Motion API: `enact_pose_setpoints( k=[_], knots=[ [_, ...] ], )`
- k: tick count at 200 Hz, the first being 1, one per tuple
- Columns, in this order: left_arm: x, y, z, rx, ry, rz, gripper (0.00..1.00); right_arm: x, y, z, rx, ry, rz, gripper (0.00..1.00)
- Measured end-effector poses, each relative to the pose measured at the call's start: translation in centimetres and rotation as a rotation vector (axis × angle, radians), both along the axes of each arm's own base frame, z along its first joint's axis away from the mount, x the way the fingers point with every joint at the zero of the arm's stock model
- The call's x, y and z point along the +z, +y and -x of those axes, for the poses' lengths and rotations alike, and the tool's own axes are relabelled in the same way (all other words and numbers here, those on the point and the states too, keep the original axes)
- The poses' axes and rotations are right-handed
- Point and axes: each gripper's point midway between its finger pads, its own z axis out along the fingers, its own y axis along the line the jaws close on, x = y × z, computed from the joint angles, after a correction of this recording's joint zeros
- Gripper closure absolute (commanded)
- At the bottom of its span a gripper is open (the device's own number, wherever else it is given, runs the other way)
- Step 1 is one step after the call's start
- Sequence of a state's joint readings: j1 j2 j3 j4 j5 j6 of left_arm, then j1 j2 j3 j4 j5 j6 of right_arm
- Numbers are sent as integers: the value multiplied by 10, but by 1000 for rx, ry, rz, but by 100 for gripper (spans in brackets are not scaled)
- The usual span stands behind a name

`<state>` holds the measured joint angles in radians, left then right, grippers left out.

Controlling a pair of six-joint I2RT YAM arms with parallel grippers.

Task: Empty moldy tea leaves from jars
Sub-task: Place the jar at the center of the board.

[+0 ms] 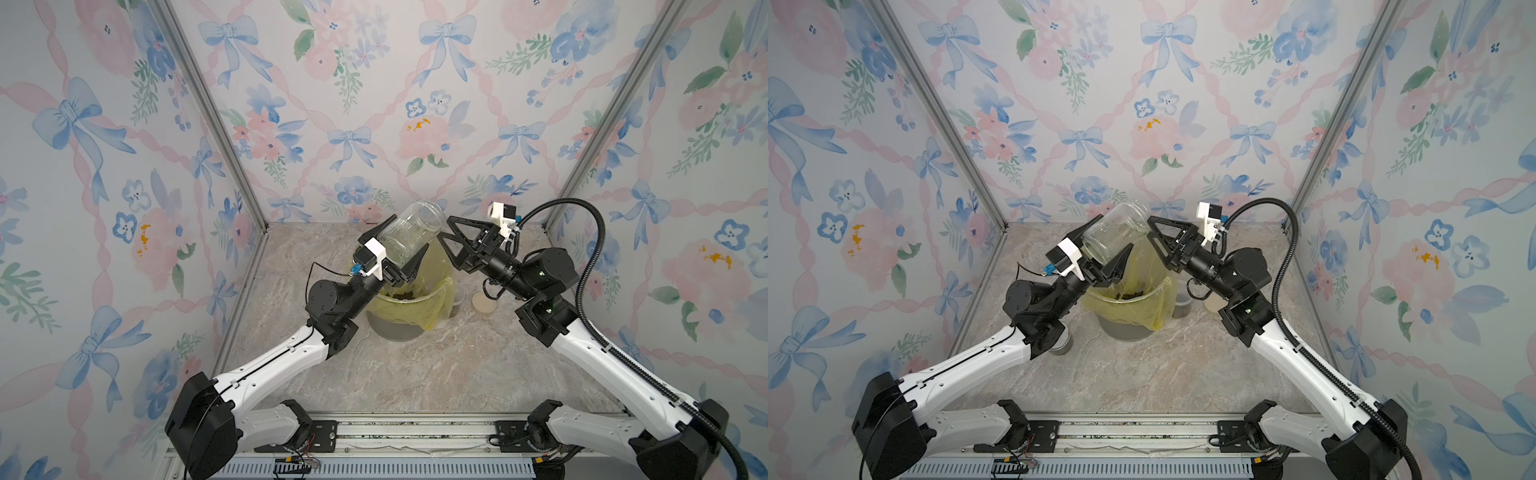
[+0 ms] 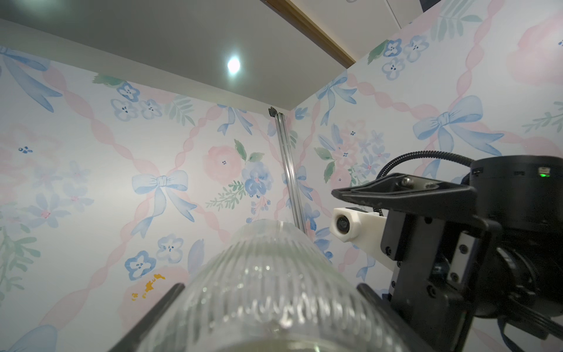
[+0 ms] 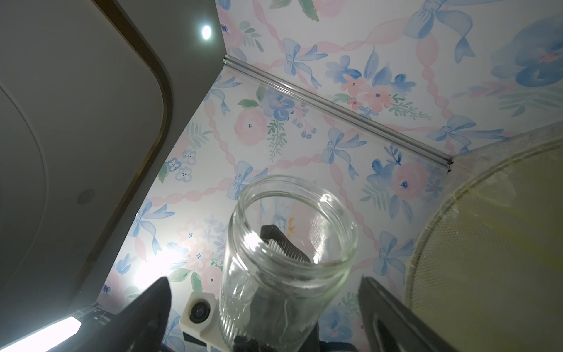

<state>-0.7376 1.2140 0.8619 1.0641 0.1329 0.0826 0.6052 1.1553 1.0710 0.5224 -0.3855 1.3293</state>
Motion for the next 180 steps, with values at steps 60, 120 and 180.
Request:
enact_pose_setpoints(
  k=[60, 120, 180],
  knots=[
    [-3, -7, -6, -8, -23, 26, 100, 0, 13, -15, 0, 10, 4, 3],
    [-3, -9, -8, -32, -36, 71, 100, 6, 22, -28, -1, 6, -2, 1],
    [-10, -16, -11, -63, -35, 85, 100, 3, 29, -38, -3, 13, 6, 10]
  ],
)
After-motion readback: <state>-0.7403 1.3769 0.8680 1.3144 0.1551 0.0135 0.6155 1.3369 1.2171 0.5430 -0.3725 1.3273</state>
